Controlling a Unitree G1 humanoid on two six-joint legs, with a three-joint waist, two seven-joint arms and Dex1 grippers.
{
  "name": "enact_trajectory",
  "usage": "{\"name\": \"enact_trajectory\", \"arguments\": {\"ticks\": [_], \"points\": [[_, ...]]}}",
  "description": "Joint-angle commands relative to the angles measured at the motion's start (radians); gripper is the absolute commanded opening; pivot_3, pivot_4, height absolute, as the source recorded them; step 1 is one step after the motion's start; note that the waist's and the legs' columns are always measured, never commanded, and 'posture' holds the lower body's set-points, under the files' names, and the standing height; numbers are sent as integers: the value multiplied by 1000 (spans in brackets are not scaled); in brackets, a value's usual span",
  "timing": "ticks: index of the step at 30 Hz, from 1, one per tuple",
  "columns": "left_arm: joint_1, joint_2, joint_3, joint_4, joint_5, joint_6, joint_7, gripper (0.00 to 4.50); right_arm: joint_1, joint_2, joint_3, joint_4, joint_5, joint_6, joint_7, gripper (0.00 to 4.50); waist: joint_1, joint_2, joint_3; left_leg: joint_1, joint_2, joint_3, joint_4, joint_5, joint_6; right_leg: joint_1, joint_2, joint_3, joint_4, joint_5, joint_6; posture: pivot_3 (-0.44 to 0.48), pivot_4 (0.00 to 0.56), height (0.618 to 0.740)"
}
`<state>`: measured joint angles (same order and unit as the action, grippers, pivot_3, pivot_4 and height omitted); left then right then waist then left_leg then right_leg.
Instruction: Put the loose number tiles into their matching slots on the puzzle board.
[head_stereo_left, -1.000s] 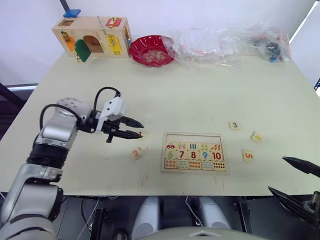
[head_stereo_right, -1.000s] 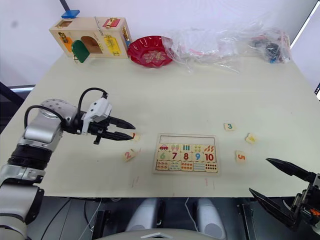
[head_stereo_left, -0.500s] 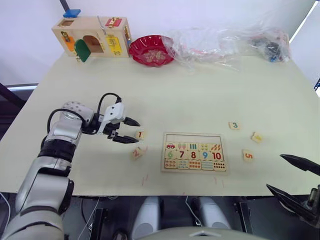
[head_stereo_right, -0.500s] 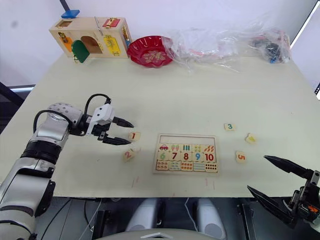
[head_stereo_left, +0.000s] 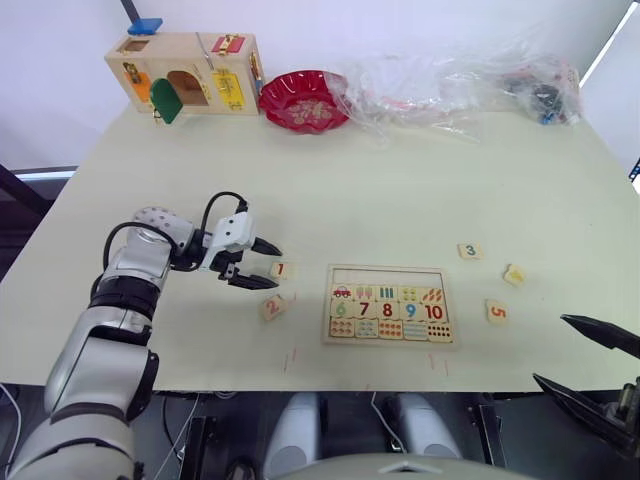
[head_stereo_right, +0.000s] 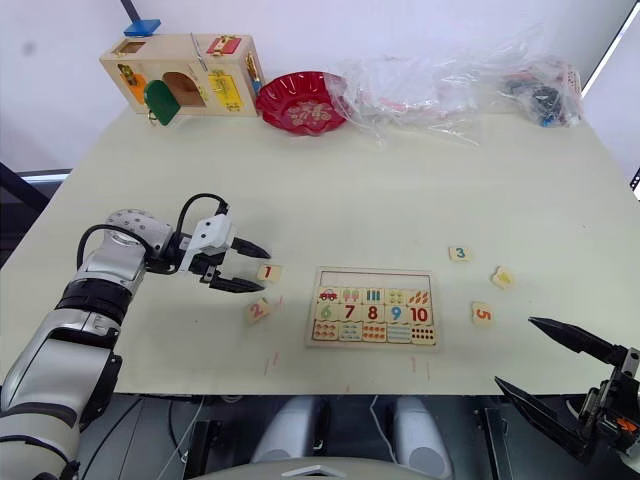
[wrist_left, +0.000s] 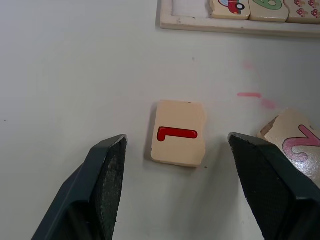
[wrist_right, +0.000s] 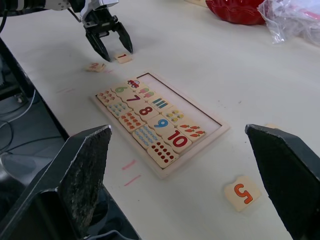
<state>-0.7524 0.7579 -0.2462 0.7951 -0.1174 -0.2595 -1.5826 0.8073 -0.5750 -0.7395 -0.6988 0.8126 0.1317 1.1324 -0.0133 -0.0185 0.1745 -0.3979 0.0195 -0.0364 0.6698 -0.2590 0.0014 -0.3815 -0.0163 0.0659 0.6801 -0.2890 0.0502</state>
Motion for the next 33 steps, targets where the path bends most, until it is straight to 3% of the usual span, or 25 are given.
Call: {"name": "enact_trajectory", "arguments": {"ticks": [1, 3, 4, 7, 13, 16, 19, 22, 26, 33], "points": [[-22, 5, 1, 1, 6, -31, -32, 1895, 7, 0, -15, -29, 20, -5, -4, 4500, 0, 0, 0, 0, 0, 0, 0, 0, 0, 0, 0, 0, 0, 0, 0, 0, 150, 740], [-21, 7, 1, -1, 3, -30, -32, 966, 8, -1, -14, -30, 20, -5, -5, 4500, 0, 0, 0, 0, 0, 0, 0, 0, 0, 0, 0, 0, 0, 0, 0, 0, 150, 740], [-20, 12, 2, -12, -4, -19, -32, 936, 7, -1, -13, -30, 19, -5, -6, 4500, 0, 0, 0, 0, 0, 0, 0, 0, 0, 0, 0, 0, 0, 0, 0, 0, 150, 740], [-16, 27, 7, -49, -26, 9, -32, 936, 5, 0, -10, -29, 18, -6, -7, 4500, 0, 0, 0, 0, 0, 0, 0, 0, 0, 0, 0, 0, 0, 0, 0, 0, 150, 740], [43, 83, 51, -330, -91, 219, -20, 936, 4, 2, -8, -33, 17, -7, -12, 4500, 0, 0, 0, 0, 1, 0, 0, 0, 0, 0, 0, 0, 0, 0, 0, 0, 150, 740], [63, 92, 61, -389, -97, 269, -8, 936, 4, 3, -8, -34, 17, -7, -13, 4500, 0, 0, 0, 0, 1, 0, 0, 0, 0, 0, 0, 0, 0, 0, 0, 0, 150, 740], [79, 174, 25, -827, -88, 659, 70, 936, 5, 1, -22, -36, 21, -11, -11, 4500, 0, -1, 1, 0, 1, -1, 0, 0, 0, 0, 0, 0, 0, 0, 0, 0, 150, 740], [49, 212, -63, -1008, 33, 805, 118, 936, 1, 1, -17, -39, 18, -16, -11, 4500, 5, 0, 0, -1, 1, -1, 0, 0, 0, 1, -1, -1, -1, 0, 0, 0, 150, 740], [-66, 160, -132, -1078, 36, 1024, 156, 936, 9, 12, -1, -62, 9, -19, -17, 4500, 3, 2, -1, 2, -1, -1, 0, 0, 0, 3, 0, 0, 0, 0, 0, 0, 150, 740], [-137, 147, -256, -1164, 81, 1158, 196, 936, 9, 16, 18, -77, 2, -18, -19, 4500, -2, 2, 0, 1, -1, 0, 0, 0, 0, 1, 1, 1, -1, 0, 0, 0, 150, 740]]}}
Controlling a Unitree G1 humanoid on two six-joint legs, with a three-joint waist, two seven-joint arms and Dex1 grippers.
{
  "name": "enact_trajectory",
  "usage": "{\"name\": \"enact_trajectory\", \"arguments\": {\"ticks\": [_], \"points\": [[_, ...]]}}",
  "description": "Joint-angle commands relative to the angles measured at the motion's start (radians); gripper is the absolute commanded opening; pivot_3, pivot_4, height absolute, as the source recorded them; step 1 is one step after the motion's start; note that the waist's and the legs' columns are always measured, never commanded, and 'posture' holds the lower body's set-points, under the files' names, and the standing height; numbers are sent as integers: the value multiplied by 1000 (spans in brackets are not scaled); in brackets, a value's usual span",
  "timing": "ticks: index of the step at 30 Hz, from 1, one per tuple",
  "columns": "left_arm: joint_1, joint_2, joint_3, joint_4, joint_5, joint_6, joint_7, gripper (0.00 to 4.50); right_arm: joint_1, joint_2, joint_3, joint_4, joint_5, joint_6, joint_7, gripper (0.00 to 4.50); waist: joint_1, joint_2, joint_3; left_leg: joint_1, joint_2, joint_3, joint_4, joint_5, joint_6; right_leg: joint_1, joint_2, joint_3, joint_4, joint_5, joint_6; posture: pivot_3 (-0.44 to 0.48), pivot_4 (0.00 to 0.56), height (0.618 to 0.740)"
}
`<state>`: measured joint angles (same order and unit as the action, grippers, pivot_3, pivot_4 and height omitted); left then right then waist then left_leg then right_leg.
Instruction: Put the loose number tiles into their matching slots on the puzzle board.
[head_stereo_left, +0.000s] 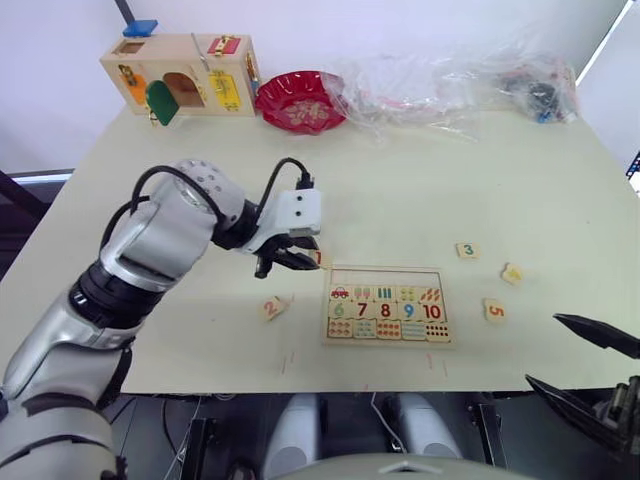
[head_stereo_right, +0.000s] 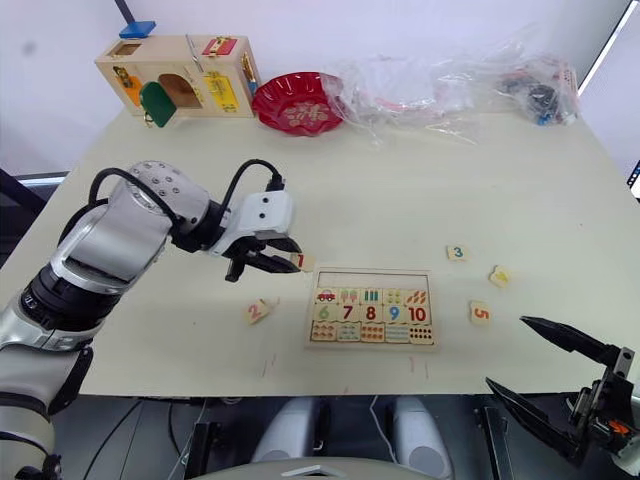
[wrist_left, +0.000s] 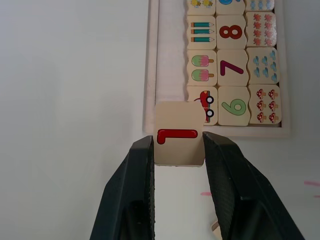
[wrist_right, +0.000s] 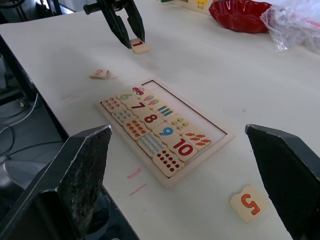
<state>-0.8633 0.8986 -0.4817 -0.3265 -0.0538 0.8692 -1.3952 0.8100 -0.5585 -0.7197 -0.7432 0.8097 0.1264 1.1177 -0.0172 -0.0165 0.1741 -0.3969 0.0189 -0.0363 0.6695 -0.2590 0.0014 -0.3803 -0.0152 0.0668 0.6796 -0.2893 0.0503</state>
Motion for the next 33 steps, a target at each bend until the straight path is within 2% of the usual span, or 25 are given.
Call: {"name": "enact_trajectory", "arguments": {"ticks": [1, 8, 16, 33], "points": [[-29, 5, -37, -48, 29, 24, 17, 936, 8, -1, -1, -35, 5, -13, -3, 4500, 3, 0, 0, 0, 1, 0, 0, 0, 0, 0, 0, 0, 0, 0, 0, 0, 150, 740], [-61, -53, -109, -62, 51, 99, 78, 936, 22, 11, 4, -49, -4, -22, 2, 4500, 7, 0, 0, -1, 0, 0, 0, 0, 0, 0, -1, 0, 0, 0, 0, 0, 150, 740], [-79, -128, -188, -6, 92, 91, 145, 936, 24, 24, 23, -59, -18, -36, -3, 4500, 5, 0, 0, 0, 0, 0, 0, 0, 0, 0, 0, 0, 0, 0, 0, 0, 150, 740], [-67, -146, -239, 49, 137, 59, 182, 936, 15, 26, 59, -59, -34, -48, -19, 4500, 6, 0, 0, 0, 0, 0, 0, 0, 0, 0, -1, 0, 0, 0, 0, 0, 150, 740]]}}
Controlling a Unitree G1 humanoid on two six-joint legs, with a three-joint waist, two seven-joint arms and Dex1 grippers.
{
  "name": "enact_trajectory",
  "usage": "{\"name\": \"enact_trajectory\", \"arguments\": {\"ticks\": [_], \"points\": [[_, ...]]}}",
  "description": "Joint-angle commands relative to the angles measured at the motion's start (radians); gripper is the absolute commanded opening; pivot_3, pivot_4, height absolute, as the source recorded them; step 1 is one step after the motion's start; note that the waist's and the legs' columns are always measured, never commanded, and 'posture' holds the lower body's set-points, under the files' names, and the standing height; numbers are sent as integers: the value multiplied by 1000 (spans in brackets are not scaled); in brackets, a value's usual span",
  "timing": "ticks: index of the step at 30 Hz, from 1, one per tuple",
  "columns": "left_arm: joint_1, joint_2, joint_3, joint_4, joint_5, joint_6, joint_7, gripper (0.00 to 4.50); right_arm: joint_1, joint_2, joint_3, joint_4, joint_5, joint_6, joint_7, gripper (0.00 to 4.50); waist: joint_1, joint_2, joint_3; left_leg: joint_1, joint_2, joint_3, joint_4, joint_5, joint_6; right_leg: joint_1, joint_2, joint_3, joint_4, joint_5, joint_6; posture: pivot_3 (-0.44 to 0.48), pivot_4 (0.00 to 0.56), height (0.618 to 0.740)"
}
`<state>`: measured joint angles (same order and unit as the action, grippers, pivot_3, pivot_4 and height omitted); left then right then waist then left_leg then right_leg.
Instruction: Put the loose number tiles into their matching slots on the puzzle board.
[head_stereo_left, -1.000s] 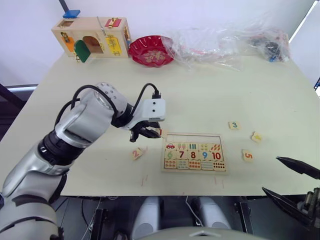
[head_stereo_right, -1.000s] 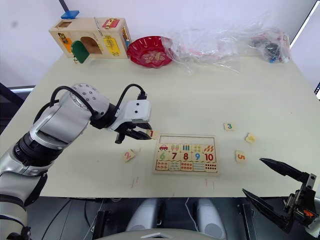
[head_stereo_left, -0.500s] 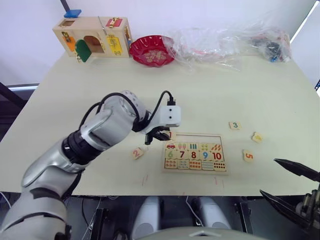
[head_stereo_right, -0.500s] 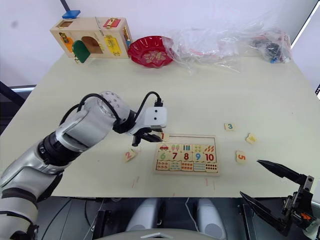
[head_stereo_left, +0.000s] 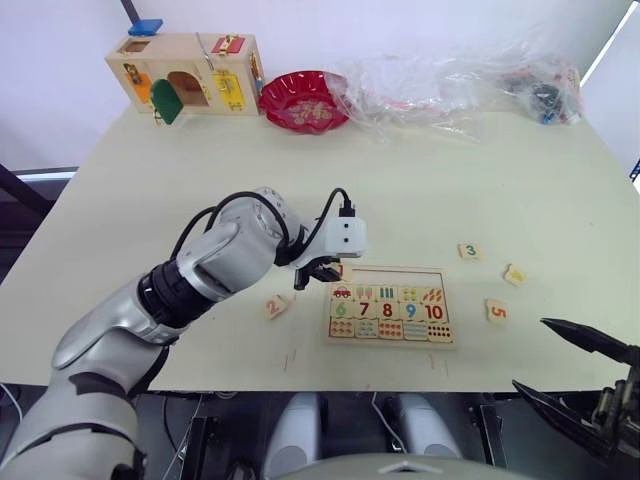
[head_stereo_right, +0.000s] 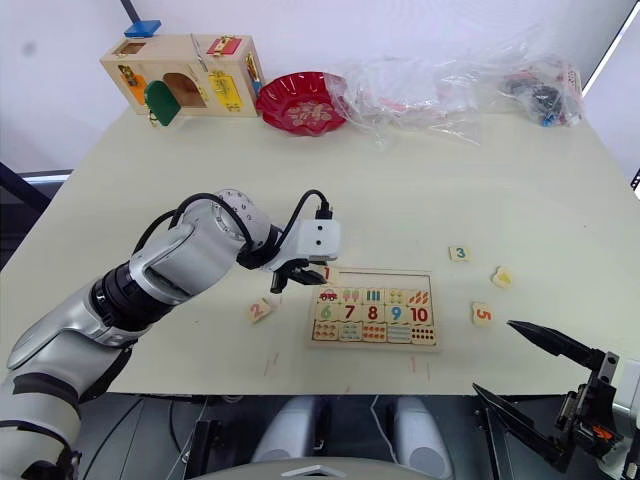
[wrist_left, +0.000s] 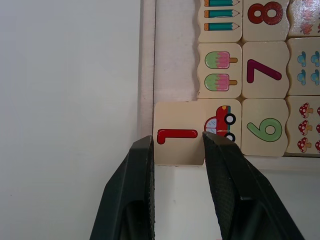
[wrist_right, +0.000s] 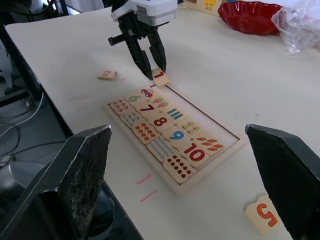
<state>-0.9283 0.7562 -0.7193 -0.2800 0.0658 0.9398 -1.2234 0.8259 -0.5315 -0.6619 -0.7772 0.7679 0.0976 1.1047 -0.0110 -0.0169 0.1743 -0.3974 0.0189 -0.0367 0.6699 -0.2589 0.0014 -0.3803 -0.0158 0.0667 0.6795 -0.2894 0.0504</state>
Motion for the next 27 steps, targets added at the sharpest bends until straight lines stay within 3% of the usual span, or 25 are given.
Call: {"name": "enact_trajectory", "arguments": {"ticks": [1, 27], "points": [[-1, -5, -3, 4, 19, -12, 12, 936, -2, -1, 2, -25, 8, -18, -7, 4500, 0, 0, 0, 0, 0, 0, 0, 0, 0, 0, 0, 0, 0, 0, 0, 0, 150, 740], [17, -36, -28, 41, 40, -41, 33, 936, 14, 0, 5, -49, 9, -17, -37, 4500, 0, 0, 0, 0, 0, 0, 0, 0, 0, 0, 0, 0, 0, 0, 0, 0, 150, 740]]}}
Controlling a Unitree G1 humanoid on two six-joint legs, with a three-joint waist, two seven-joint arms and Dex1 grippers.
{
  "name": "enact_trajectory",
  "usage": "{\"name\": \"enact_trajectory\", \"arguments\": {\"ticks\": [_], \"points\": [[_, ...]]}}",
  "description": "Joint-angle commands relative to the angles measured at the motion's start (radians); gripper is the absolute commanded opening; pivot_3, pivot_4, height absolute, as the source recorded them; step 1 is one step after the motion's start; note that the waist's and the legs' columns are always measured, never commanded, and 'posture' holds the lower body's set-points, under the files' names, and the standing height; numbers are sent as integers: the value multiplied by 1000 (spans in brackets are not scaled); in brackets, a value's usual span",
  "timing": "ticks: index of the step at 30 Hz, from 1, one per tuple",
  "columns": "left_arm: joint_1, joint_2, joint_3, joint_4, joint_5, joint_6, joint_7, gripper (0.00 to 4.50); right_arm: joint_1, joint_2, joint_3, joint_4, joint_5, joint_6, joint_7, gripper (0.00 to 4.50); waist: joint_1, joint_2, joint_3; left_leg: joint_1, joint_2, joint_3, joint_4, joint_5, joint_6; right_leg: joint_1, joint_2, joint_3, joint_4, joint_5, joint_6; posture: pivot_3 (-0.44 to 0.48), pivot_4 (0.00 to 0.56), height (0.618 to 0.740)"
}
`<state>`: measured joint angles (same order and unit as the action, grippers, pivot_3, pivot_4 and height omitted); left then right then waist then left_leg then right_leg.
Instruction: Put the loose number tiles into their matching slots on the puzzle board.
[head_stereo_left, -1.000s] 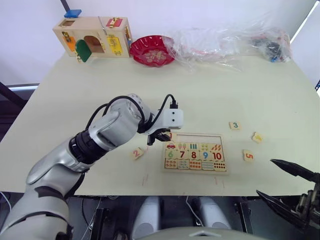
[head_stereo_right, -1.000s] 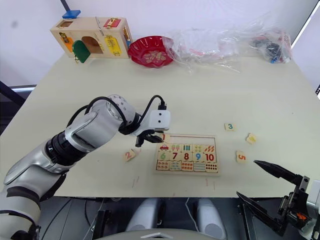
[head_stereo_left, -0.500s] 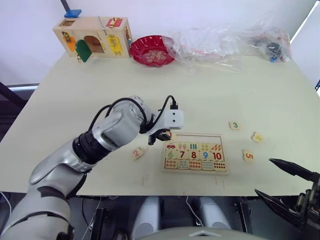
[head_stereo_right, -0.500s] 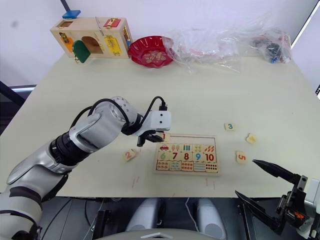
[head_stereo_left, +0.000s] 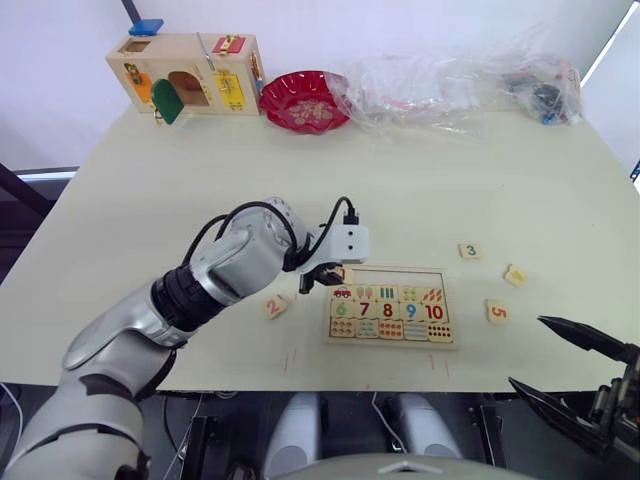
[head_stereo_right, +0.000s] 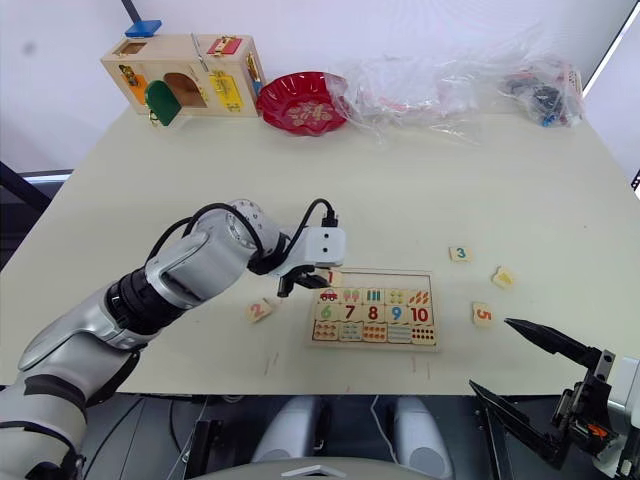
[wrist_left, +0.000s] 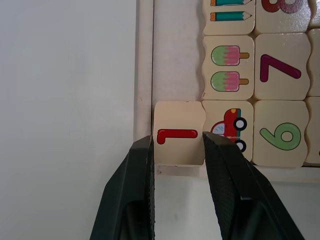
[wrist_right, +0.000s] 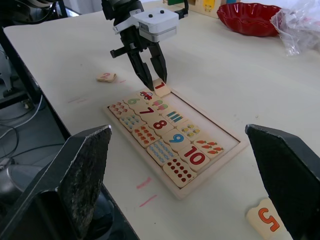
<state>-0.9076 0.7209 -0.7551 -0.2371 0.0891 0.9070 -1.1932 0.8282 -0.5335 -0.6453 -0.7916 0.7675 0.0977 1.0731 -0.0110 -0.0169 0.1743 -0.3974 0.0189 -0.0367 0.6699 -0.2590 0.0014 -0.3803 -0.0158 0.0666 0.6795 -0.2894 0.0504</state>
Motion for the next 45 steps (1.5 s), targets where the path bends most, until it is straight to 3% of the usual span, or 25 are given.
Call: {"name": "enact_trajectory", "arguments": {"ticks": [1, 30, 32, 34, 39, 45], "points": [[-4, -1, 7, -2, 17, -7, 2, 936, 13, 2, -11, -36, 9, -17, -7, 4500, 0, 0, 0, 0, 0, 0, 0, 0, 0, 0, 0, 0, 0, 0, 0, 0, 150, 740], [-5, -1, 3, -2, 29, 7, -1, 936, 11, -2, 7, -46, 6, -16, -33, 4500, 0, 0, 0, 0, 0, 0, 0, 0, 0, 0, 0, 0, 0, 0, 0, 0, 150, 740], [-4, 0, 6, -3, 27, 7, -2, 2005, 12, -2, 7, -46, 7, -17, -33, 4500, 0, 0, 0, 0, 0, 0, 0, 0, 0, 0, 0, 0, 0, 0, 0, 0, 150, 740], [-3, 0, 8, -3, 27, 4, 0, 2464, 12, -2, 7, -45, 7, -16, -33, 4500, 0, 0, 0, 0, 0, 0, 0, 0, 0, 0, 0, 0, 0, 0, 0, 0, 150, 740], [-14, -1, 24, -2, 20, 8, -5, 2464, 11, -4, 6, -45, 9, -15, -33, 4500, 0, 0, 0, 0, 0, 0, 0, 0, 0, 0, 0, 0, 0, 0, 0, 0, 150, 740], [-47, 19, 158, 22, -120, 76, -91, 2464, 8, -3, 9, -42, 6, -18, -32, 4500, 0, 0, 0, 0, 0, 0, 0, 0, 0, 0, 0, 0, 0, 0, 0, 0, 150, 740]]}}
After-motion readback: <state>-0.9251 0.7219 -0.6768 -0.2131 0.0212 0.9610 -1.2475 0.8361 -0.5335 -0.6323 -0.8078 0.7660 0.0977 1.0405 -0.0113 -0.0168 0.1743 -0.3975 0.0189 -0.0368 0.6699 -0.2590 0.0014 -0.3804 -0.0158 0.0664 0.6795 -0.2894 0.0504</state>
